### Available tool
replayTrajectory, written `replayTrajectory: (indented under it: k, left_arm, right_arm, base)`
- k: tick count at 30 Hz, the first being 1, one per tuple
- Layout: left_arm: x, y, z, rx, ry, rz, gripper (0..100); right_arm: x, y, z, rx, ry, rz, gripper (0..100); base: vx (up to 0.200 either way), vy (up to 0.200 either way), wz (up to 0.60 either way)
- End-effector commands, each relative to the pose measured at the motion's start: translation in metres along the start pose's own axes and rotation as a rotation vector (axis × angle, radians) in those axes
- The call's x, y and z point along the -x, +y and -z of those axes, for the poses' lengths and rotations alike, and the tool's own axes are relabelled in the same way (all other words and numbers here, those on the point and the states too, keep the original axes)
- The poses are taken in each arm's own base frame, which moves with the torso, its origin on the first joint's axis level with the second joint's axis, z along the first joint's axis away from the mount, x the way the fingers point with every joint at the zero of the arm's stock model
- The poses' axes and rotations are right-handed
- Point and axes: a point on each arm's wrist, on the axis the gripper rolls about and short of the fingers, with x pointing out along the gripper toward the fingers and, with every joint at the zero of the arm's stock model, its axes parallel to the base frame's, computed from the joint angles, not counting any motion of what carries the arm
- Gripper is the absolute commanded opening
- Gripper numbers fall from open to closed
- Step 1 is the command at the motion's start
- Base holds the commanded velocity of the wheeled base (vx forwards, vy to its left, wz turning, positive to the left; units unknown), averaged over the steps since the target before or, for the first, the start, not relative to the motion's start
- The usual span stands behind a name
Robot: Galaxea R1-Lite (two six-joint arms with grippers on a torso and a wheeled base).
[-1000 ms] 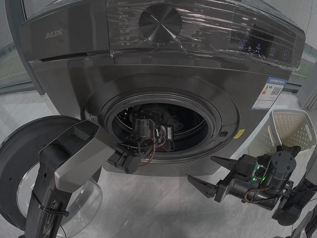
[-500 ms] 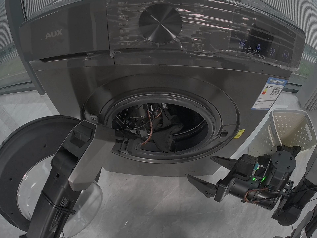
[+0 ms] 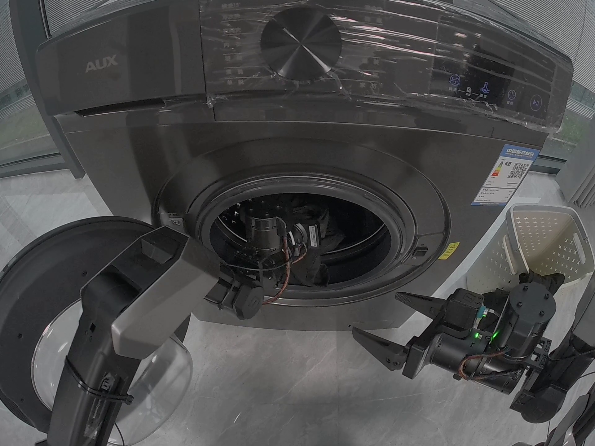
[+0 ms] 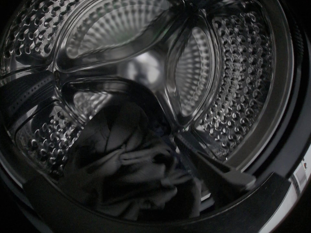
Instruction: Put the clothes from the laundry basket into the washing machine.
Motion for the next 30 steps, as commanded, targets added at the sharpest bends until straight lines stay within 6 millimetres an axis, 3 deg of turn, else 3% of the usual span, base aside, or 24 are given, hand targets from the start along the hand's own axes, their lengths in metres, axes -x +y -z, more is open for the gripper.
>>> replayTrajectory:
  k: [1,13,24,25,30]
  left_arm:
    - [0.037,-0.025,-0.018,-0.057,0.058,0.060,100]
    - [0.058,-0.020,0.026,-0.112,0.220,0.076,100]
    - [0.057,-0.011,0.057,-0.136,0.286,0.061,100]
    - [0.057,-0.010,0.056,-0.135,0.286,0.060,0]
    - [0.055,-0.007,0.052,-0.133,0.277,0.054,0]
  right_arm:
    - [0.000,0.002,0.001,0.000,0.002,-0.006,100]
    - [-0.001,0.001,0.002,0.000,0.010,-0.005,100]
    - [-0.001,0.001,0.002,0.000,0.010,-0.004,100]
    - [-0.001,0.001,0.002,0.000,0.010,-0.004,100]
    - [-0.001,0.001,0.002,0.000,0.008,-0.004,100]
  base:
    - [0.000,0.000,0.00]
    - [0.000,0.000,0.00]
    - [0.000,0.000,0.00]
    - [0.000,0.000,0.00]
    - [0.000,0.000,0.00]
